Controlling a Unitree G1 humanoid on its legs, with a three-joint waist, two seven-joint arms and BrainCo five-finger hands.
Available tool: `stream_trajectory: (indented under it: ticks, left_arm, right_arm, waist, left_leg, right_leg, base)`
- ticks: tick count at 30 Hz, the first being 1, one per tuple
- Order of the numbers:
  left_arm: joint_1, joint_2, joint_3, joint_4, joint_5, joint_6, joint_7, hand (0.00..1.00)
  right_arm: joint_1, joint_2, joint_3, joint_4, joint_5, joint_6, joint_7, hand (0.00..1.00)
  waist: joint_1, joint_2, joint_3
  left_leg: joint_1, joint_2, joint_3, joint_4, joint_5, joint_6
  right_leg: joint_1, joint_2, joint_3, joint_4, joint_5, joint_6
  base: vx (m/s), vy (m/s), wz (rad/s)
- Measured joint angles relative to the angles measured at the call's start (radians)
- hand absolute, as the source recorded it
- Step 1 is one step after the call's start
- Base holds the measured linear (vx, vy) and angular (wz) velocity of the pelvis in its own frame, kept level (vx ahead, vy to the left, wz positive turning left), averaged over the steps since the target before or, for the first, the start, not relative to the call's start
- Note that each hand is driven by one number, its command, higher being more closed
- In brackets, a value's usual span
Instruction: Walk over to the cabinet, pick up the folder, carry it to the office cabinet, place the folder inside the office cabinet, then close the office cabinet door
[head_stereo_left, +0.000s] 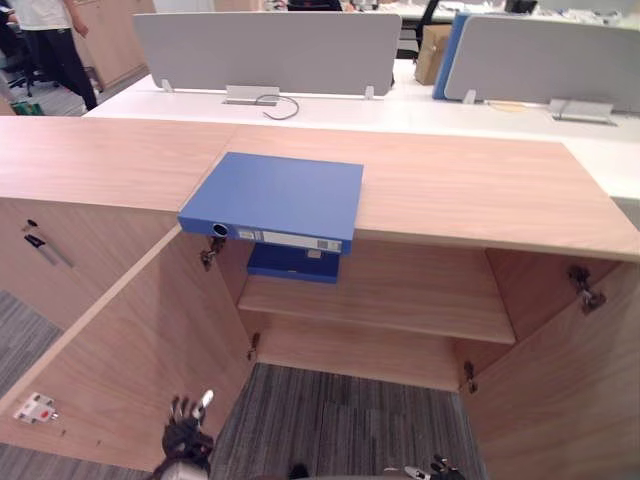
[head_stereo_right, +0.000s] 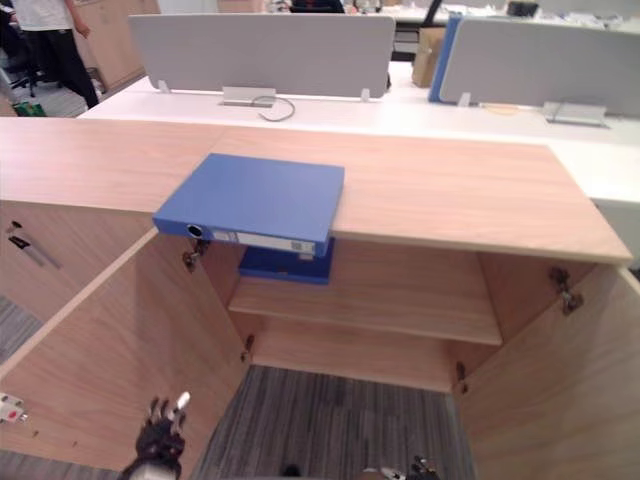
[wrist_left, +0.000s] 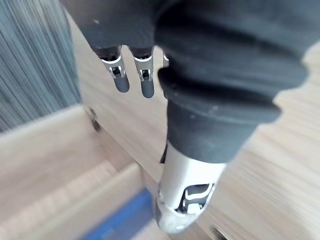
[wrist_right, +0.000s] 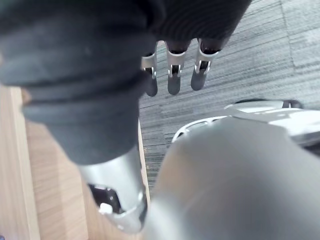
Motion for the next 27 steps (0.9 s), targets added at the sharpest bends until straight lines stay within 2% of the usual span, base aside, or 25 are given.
stream_trajectory:
  ticks: [2, 4, 9, 11, 15, 16, 17, 19, 22, 23, 25, 26, 27]
  left_arm:
    - [0.031, -0.018, 0.004, -0.159, -0.037, -0.012, 0.003, 0.00]
    - [0.046, -0.038, -0.015, -0.286, -0.035, -0.027, 0.030, 0.00]
    - [0.055, -0.038, -0.048, -0.530, 0.052, -0.027, 0.069, 0.00]
    - [0.055, -0.038, -0.048, -0.606, 0.151, -0.027, 0.091, 0.00]
    - [0.046, -0.047, -0.039, -0.744, 0.445, -0.027, 0.180, 0.00]
    - [0.045, -0.067, -0.025, -0.790, 0.588, -0.025, 0.235, 0.00]
    - [0.045, -0.074, -0.021, -0.806, 0.638, -0.023, 0.258, 0.00]
    - [0.043, -0.083, 0.005, -0.862, 0.821, -0.005, 0.338, 0.00]
    - [0.022, -0.080, 0.047, -0.920, 1.041, 0.030, 0.417, 0.00]
    - [0.002, -0.066, 0.062, -0.931, 1.129, 0.039, 0.449, 0.00]
    - [-0.030, -0.022, 0.079, -0.931, 1.212, 0.049, 0.475, 0.00]
    - [-0.064, 0.042, 0.084, -0.931, 1.271, 0.059, 0.496, 0.00]
    - [-0.080, 0.072, 0.084, -0.930, 1.300, 0.064, 0.504, 0.00]
  right_arm:
    - [0.004, -0.003, 0.025, -0.013, -0.005, 0.001, 0.001, 0.00]
    - [0.016, -0.011, 0.055, -0.033, -0.017, 0.005, 0.001, 0.00]
    - [0.033, -0.022, 0.086, -0.039, -0.039, 0.014, -0.001, 0.00]
    - [0.038, -0.023, 0.085, -0.036, -0.040, 0.021, -0.001, 0.00]
    - [0.034, -0.021, 0.076, -0.028, -0.041, 0.024, 0.000, 0.00]
    - [0.029, -0.020, 0.070, -0.019, -0.040, 0.023, 0.003, 0.00]
    - [0.029, -0.020, 0.070, -0.018, -0.040, 0.023, 0.004, 0.00]
    - [0.029, -0.020, 0.070, -0.017, -0.040, 0.023, 0.008, 0.00]
    - [0.032, -0.021, 0.072, -0.017, -0.040, 0.023, 0.008, 0.00]
    - [0.034, -0.023, 0.073, -0.017, -0.040, 0.023, 0.009, 0.00]
    - [0.035, -0.029, 0.075, -0.018, -0.040, 0.023, 0.011, 0.00]
    - [0.035, -0.031, 0.084, -0.020, -0.041, 0.023, 0.014, 0.00]
    - [0.035, -0.031, 0.085, -0.021, -0.041, 0.023, 0.015, 0.00]
  waist:
    - [0.002, 0.000, -0.007]
    - [0.002, 0.003, -0.010]
    - [0.004, 0.010, -0.035]
    - [0.008, 0.013, -0.038]
    - [0.031, 0.011, -0.048]
    - [0.032, 0.010, -0.049]
    - [0.032, 0.009, -0.051]
    - [0.033, 0.009, -0.055]
    - [0.031, 0.011, -0.061]
    - [0.030, 0.015, -0.065]
    - [0.030, 0.018, -0.068]
    - [0.030, 0.018, -0.069]
    - [0.029, 0.018, -0.069]
  left_leg:
    - [-0.005, 0.038, 0.006, 0.007, -0.013, -0.021]
    - [-0.004, 0.064, 0.005, 0.007, -0.016, -0.029]
    - [-0.021, 0.102, -0.002, 0.005, -0.027, -0.049]
    - [-0.025, 0.101, -0.008, 0.001, -0.027, -0.050]
    - [-0.028, 0.094, -0.011, -0.002, -0.027, -0.049]
    - [-0.034, 0.091, -0.015, 0.003, -0.027, -0.048]
    - [-0.037, 0.090, -0.017, 0.004, -0.028, -0.048]
    - [-0.041, 0.090, -0.019, 0.004, -0.029, -0.047]
    - [-0.039, 0.091, -0.019, 0.005, -0.030, -0.047]
    - [-0.039, 0.093, -0.017, 0.004, -0.030, -0.047]
    - [-0.037, 0.097, -0.011, 0.003, -0.031, -0.048]
    - [-0.035, 0.103, -0.004, 0.003, -0.030, -0.049]
    - [-0.035, 0.104, -0.004, 0.002, -0.029, -0.050]
  right_leg:
    - [0.032, 0.046, -0.013, -0.083, 0.006, 0.008]
    - [0.052, 0.078, -0.021, -0.126, 0.019, -0.004]
    - [0.091, 0.133, -0.030, -0.243, 0.066, -0.016]
    - [0.113, 0.139, -0.043, -0.284, 0.083, -0.013]
    - [0.137, 0.140, -0.043, -0.337, 0.109, -0.007]
    - [0.136, 0.138, -0.043, -0.338, 0.111, -0.006]
    - [0.134, 0.138, -0.043, -0.338, 0.112, -0.006]
    - [0.130, 0.138, -0.042, -0.337, 0.113, -0.007]
    - [0.125, 0.140, -0.038, -0.338, 0.114, -0.010]
    - [0.123, 0.142, -0.032, -0.339, 0.115, -0.012]
    - [0.122, 0.146, -0.025, -0.341, 0.118, -0.014]
    - [0.121, 0.152, -0.016, -0.349, 0.123, -0.018]
    - [0.121, 0.154, -0.014, -0.353, 0.125, -0.018]
  base:
    - [0.06, -0.228, -0.18]
    - [0.05, -0.207, -0.05]
    - [0.06, -0.105, -0.01]
    - [0.10, -0.010, 0.15]
    - [0.04, 0.019, 0.04]
    - [0.00, 0.029, 0.08]
    - [-0.01, 0.028, 0.08]
    - [-0.05, 0.018, 0.01]
    - [-0.09, 0.013, -0.04]
    - [-0.12, 0.016, -0.08]
    - [-0.08, 0.008, -0.13]
    - [-0.07, -0.003, -0.15]
    - [-0.07, -0.006, -0.15]
